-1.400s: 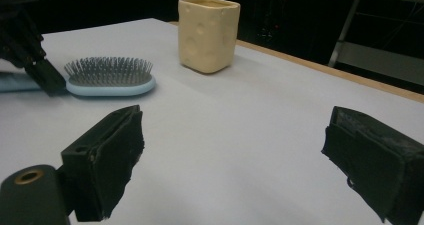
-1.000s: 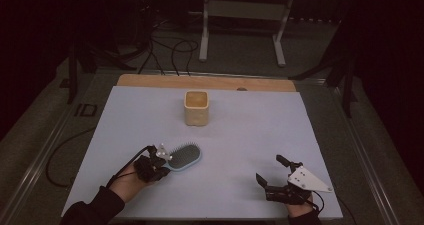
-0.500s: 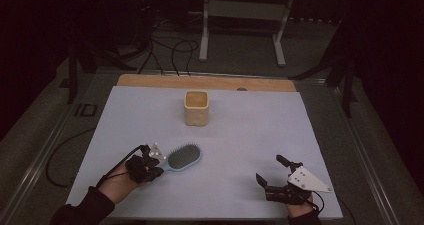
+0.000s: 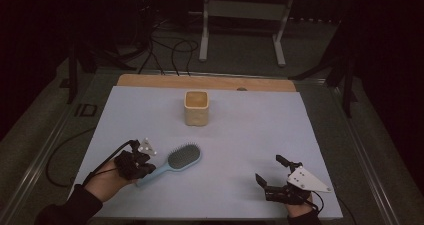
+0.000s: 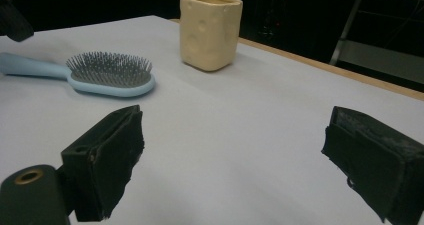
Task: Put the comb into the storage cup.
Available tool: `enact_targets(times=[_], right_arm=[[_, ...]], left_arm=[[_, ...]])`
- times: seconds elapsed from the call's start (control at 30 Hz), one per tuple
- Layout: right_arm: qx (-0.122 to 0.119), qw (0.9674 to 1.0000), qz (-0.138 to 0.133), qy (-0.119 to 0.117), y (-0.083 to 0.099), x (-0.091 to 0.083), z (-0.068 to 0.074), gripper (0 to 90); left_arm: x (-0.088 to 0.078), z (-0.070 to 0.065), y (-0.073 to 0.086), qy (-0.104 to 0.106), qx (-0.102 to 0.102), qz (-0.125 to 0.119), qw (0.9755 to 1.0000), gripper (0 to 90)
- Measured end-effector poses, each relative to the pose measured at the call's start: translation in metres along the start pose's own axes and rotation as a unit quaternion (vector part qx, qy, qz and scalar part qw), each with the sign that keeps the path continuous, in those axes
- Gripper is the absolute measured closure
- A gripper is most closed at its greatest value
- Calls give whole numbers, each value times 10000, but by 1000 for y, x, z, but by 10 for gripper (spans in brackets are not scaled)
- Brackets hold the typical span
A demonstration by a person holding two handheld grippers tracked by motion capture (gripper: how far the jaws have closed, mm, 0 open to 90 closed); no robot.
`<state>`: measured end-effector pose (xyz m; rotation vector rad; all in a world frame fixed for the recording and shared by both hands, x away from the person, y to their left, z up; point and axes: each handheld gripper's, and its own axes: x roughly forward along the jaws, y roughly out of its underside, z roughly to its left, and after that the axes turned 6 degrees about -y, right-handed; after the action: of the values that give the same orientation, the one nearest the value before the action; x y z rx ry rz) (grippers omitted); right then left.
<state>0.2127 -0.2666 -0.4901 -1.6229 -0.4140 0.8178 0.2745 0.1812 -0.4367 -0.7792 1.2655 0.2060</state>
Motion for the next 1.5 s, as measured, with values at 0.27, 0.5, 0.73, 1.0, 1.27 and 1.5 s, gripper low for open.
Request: enact_targets(times=[0.27, 0.5, 0.73, 1.0, 1.27, 1.5], right_arm=[[6, 10000, 2, 12, 0, 0, 0, 86], [-13, 10000, 6, -2, 0, 0, 0, 86], [-1, 10000, 4, -16, 0, 0, 0, 86], [-2, 10000, 11, -16, 1, 1, 1, 86], [0, 10000, 2, -23, 0, 0, 0, 86], [-33, 10000, 7, -37, 0, 1, 1, 86]], left_arm=[[3, 3, -11, 35, -48, 92, 9999, 669], [9, 5, -17, -9, 9, 202, 9998, 414], [20, 4, -22, 40, 8, 391, 9992, 125], [35, 0, -26, 185, 236, 622, 9976, 4], [47, 4, -30, 331, 323, 774, 9959, 15], [58, 10, -31, 391, 317, 857, 9951, 56]])
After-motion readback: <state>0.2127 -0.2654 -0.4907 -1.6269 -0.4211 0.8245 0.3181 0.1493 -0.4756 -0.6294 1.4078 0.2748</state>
